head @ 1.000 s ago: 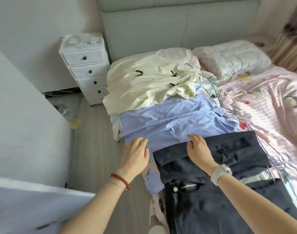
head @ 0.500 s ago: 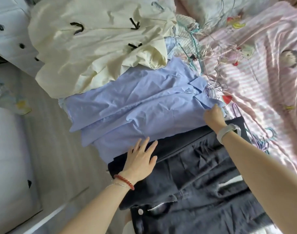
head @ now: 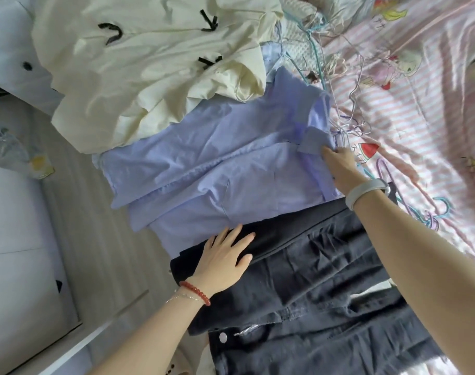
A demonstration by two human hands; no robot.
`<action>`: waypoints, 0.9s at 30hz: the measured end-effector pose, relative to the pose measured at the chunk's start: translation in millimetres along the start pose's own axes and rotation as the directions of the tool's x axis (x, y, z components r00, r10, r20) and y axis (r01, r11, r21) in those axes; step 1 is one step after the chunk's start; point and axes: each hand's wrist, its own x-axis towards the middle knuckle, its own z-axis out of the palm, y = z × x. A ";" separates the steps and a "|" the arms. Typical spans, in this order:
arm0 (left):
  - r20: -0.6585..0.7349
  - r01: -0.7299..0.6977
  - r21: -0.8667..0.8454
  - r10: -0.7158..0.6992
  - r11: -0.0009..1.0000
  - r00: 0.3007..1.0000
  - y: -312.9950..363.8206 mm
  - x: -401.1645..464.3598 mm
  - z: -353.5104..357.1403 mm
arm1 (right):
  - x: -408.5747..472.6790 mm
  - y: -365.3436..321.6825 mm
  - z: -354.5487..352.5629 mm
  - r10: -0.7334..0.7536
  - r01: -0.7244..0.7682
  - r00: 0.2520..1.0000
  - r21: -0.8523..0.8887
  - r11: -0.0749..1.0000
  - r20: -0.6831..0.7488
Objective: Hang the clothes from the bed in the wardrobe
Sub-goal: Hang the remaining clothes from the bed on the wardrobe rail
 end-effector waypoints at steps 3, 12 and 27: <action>0.005 -0.015 -0.031 0.015 0.999 1.000 0.8 -2.6 -4.3 | -23.3 -27.0 20.8 -0.095 0.095 0.995 0.122 0.988 -0.004; -0.455 -0.033 -0.299 -0.112 0.954 0.883 -4.8 -7.3 -96.1 | -118.5 -16.4 11.4 -0.218 0.235 0.969 0.162 0.958 -0.114; -0.688 -0.073 0.074 0.104 0.995 0.718 -1.3 -67.1 -190.9 | -201.4 0.9 -22.9 -0.752 0.722 0.658 -0.244 0.647 -0.048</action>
